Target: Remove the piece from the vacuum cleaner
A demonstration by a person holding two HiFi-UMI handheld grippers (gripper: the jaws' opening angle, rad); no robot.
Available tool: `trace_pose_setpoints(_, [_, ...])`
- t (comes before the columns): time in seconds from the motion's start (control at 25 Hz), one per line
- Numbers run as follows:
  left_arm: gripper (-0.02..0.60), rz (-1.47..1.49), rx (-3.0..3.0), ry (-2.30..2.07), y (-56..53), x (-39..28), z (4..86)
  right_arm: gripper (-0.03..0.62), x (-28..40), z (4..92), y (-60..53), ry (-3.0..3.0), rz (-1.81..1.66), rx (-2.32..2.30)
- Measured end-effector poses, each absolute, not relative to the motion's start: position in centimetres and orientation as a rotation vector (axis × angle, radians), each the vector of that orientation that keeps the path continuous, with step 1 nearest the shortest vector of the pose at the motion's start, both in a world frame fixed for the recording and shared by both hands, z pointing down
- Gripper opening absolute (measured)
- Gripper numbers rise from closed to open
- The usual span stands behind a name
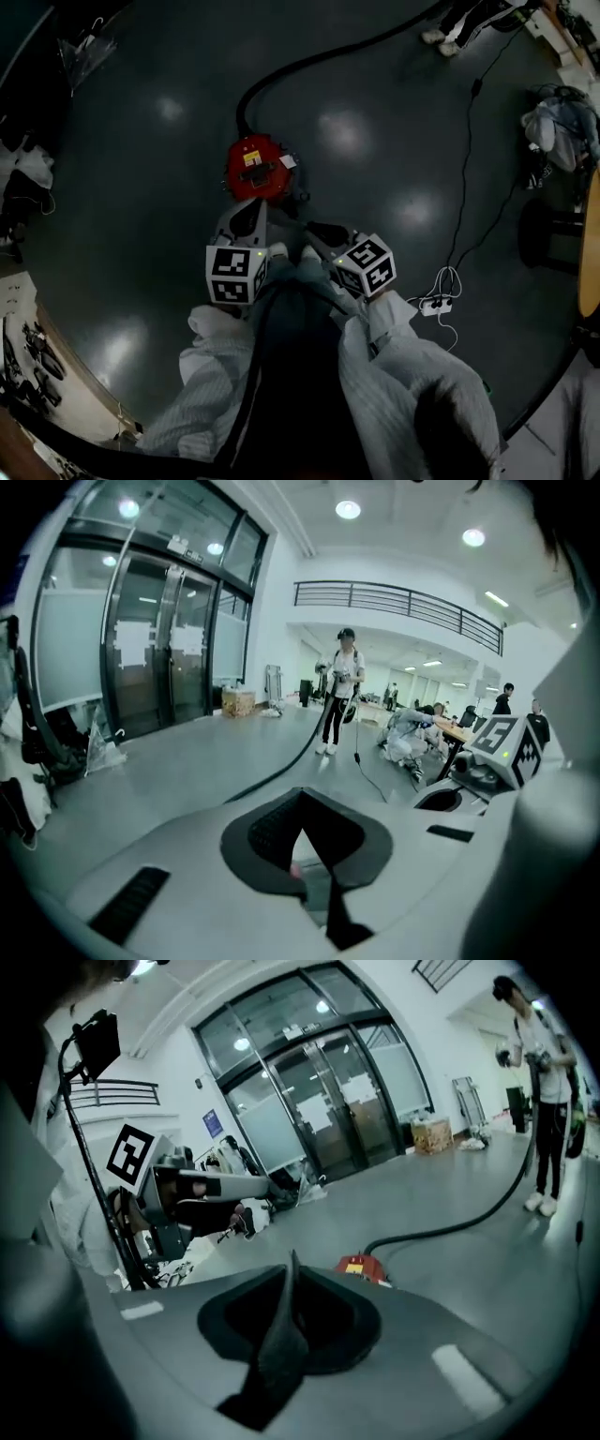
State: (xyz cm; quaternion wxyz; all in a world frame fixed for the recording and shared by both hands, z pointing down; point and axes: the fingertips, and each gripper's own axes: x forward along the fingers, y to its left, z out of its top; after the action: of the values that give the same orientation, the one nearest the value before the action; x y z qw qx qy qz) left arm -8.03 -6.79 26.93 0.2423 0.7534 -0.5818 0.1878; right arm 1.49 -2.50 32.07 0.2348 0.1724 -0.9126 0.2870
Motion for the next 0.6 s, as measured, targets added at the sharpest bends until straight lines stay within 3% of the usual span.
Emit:
trace_pose_setpoints(0.24, [0.003, 0.333, 2.133, -1.769, -6.0, -8.4, 16.4, 0.037, 2.3, 19.9, -4.6, -2.747, 0.696, 0.697])
trace_pose_setpoints(0.6, [0.003, 0.24, 2.183, -1.829, -5.2, -7.0, 12.2, 0.032, 0.3, 12.4, -5.6, -2.9, 0.543, 0.737])
